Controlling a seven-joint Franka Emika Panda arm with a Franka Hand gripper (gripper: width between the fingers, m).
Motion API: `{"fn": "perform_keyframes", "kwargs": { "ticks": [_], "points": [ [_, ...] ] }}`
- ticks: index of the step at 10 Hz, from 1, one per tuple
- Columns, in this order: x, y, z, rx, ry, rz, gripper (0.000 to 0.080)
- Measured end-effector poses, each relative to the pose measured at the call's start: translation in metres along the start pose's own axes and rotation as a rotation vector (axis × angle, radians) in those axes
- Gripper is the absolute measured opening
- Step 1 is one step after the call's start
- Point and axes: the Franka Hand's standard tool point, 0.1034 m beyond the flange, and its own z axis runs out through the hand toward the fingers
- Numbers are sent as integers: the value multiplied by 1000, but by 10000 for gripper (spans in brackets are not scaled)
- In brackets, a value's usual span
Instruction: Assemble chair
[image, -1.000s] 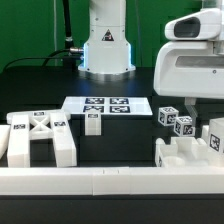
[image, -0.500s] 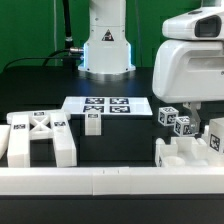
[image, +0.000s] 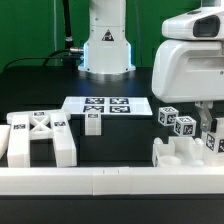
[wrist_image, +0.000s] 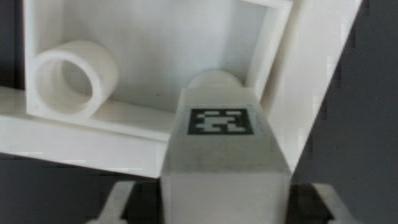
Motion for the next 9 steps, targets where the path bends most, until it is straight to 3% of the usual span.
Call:
{"fn": "perform_keyframes", "kwargs": {
  "ticks": [5, 8, 9],
  "points": [
    [-1, 5, 0, 18, -3, 440, 285],
    [-6, 18, 0, -6, -7, 683, 285],
    [-7, 21, 0, -13, -9, 698, 353]
  ]
}}
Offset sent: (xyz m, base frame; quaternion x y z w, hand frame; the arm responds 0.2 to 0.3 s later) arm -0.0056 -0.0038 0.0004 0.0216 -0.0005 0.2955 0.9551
